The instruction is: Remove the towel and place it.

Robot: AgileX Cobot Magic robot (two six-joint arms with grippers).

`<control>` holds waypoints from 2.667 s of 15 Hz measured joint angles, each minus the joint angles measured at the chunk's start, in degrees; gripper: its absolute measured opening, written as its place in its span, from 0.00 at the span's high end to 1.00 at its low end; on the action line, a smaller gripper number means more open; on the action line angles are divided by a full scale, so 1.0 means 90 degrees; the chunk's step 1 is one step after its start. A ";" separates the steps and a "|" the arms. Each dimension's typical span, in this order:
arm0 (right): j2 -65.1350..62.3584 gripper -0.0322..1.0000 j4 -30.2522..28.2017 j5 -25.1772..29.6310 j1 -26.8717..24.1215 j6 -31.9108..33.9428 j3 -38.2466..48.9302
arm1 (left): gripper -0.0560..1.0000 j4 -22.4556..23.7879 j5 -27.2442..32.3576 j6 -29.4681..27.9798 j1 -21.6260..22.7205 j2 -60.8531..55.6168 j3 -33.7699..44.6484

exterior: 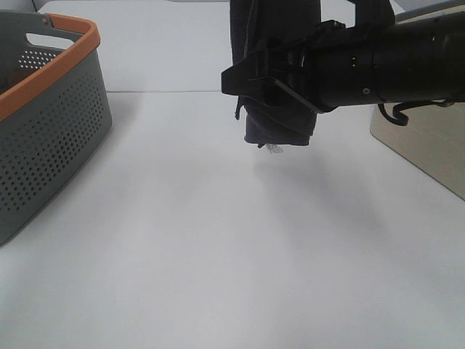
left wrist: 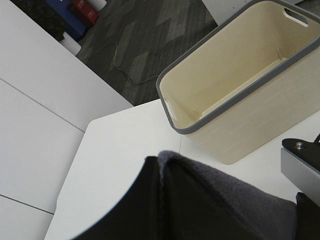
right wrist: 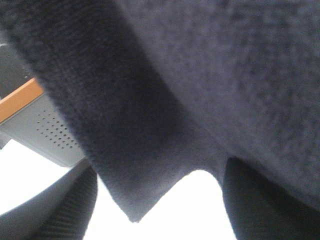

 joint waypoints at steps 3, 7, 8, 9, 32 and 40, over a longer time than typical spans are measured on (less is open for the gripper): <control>0.0000 0.55 0.0006 -0.0490 0.0000 0.0236 0.0000 | 0.95 0.0000 0.0000 0.0000 0.0000 0.0000 0.0000; -0.0070 0.75 0.0019 -0.0503 0.0000 0.0312 0.0000 | 0.95 0.0000 0.0000 0.0000 0.0000 0.0000 0.0000; -0.0185 0.77 0.0019 -0.0503 0.0000 0.0312 0.0000 | 0.95 0.0000 0.0000 0.0000 0.0000 0.0000 0.0000; -0.0344 0.77 0.0019 -0.0503 0.0000 0.0312 0.0000 | 0.95 0.0006 0.0000 0.0000 0.0000 0.0000 0.0000; -0.1082 0.97 -0.9371 0.3508 0.0000 0.7939 -0.1241 | 0.95 0.2165 0.1572 -0.1668 0.0000 0.0388 0.0000; -0.0898 0.97 -1.2089 0.4361 0.0000 0.8410 -0.2865 | 0.95 0.3228 0.2177 -0.3641 0.0000 0.0592 0.0000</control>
